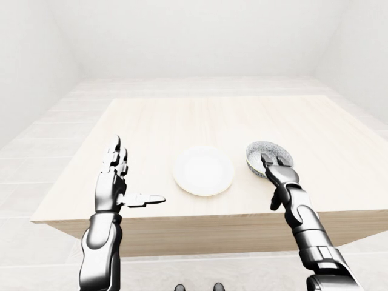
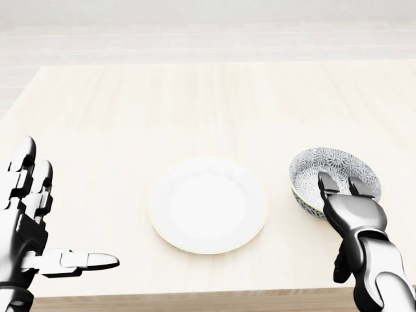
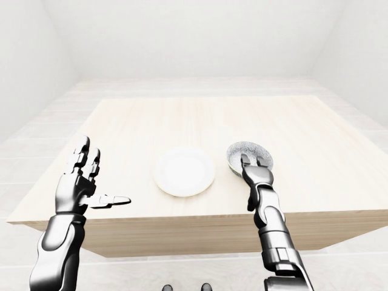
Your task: Put the bowl on the plate.
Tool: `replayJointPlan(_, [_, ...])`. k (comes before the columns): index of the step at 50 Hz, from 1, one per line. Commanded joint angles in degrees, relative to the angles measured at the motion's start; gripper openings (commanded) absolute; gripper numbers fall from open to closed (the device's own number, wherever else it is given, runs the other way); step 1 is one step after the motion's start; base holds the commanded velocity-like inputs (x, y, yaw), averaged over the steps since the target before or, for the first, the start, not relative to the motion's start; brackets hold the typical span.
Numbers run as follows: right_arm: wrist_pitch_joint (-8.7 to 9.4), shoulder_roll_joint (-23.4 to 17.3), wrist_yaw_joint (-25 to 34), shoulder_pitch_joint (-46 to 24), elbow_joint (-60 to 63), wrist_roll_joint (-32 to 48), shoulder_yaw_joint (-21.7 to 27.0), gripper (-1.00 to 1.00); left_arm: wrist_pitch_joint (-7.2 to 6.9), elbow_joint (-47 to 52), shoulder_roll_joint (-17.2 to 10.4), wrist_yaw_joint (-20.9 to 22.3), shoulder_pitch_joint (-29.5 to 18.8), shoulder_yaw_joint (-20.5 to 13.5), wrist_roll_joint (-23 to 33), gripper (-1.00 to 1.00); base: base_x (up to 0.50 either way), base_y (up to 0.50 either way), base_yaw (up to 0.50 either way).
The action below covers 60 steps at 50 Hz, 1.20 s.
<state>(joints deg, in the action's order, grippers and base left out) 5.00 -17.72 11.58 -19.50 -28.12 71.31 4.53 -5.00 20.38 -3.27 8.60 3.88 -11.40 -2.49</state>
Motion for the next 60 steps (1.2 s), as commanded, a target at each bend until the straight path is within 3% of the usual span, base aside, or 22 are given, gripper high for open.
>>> replayJointPlan(1, [0.00,-0.1,-1.0,-0.5,-2.6,-0.8,-0.4,1.00,0.00,-0.5,0.0,-0.1,-0.2,0.1,0.2,1.00,0.00,0.00,0.00])
replayJointPlan(39, [0.00,-0.5,-0.5,-0.7,-2.4,-0.8,-0.5,1.00,0.00,-1.0,-0.2,-0.2,-0.2,0.1,-0.1,1.00,0.00,0.00,0.00])
replayJointPlan(42, [0.00,-0.5,-0.4,-0.6,-2.2,-0.9,-0.4,0.74,0.00,-1.0,-0.2,-0.1,-0.2,0.1,-0.1,1.00,0.00,0.00,0.00])
replayJointPlan(44, [0.00,-0.6,-0.4,-0.6,-2.2,-0.9,-0.5,0.45,0.00,-1.3,-0.2,-0.1,-0.4,0.1,-0.1,1.00,0.00,0.00,0.00])
replayJointPlan(47, [0.00,-0.6,-0.5,-0.6,-2.3,-1.0,-0.5,0.23,0.00,-1.4,-0.2,-0.1,-0.4,0.0,-0.1,1.00,0.00,0.00,0.00])
replayJointPlan(55, [0.00,-0.4,-0.7,-0.6,-2.5,-1.0,-0.7,0.22,0.00,-1.8,-0.2,-0.1,-0.2,0.0,-0.2,1.00,0.00,0.00,0.00])
replayJointPlan(60, [0.00,-0.4,-0.4,-0.7,-2.3,-0.8,-0.8,0.07,0.00,-3.0,-0.2,0.1,-0.3,0.2,0.0,1.00,0.00,0.00,0.00])
